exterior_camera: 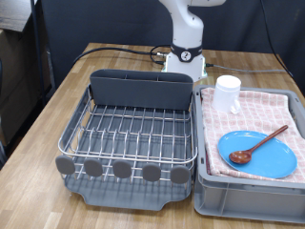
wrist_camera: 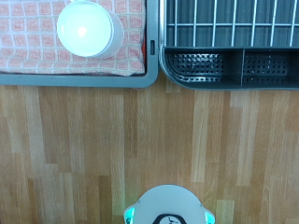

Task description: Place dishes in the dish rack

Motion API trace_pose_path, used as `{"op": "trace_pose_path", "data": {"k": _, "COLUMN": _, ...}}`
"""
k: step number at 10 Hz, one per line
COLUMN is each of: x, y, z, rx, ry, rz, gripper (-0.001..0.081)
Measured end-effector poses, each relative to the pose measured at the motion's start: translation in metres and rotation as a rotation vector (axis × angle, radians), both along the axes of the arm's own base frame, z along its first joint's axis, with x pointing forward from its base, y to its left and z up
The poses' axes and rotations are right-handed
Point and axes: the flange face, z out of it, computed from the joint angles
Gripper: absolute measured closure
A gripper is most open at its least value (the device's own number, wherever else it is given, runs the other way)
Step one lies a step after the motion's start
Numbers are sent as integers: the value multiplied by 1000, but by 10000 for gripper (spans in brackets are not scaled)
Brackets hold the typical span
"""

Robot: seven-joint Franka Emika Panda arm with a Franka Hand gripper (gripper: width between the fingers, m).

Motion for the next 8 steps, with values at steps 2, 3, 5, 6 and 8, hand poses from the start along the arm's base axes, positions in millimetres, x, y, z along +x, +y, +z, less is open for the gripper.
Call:
{"op": "trace_pose_path", "data": {"k": 2, "x": 0, "y": 7, "z": -1, "rx": -11, "ry": 9, "rz": 13, "gripper": 3}}
{"op": "trace_pose_path", "data": {"k": 3, "x": 2, "y": 15, "z": -4, "rx": -18, "ry": 17, "rz": 23, "gripper": 3}}
{"op": "trace_pose_path", "data": {"k": 5, "x": 9, "y": 36, "z": -9, "rx": -9, "ry": 11, "rz": 7, "gripper": 3}}
{"op": "trace_pose_path", "data": {"k": 6, "x": 15, "y": 46, "z": -12, "rx": -4, "ry": -4, "rz": -14, "gripper": 3}}
{"op": "trace_pose_path", "data": {"k": 8, "x": 33, "y": 68, "z": -19, "rx": -3, "ry": -60, "rz": -36, "gripper": 3}}
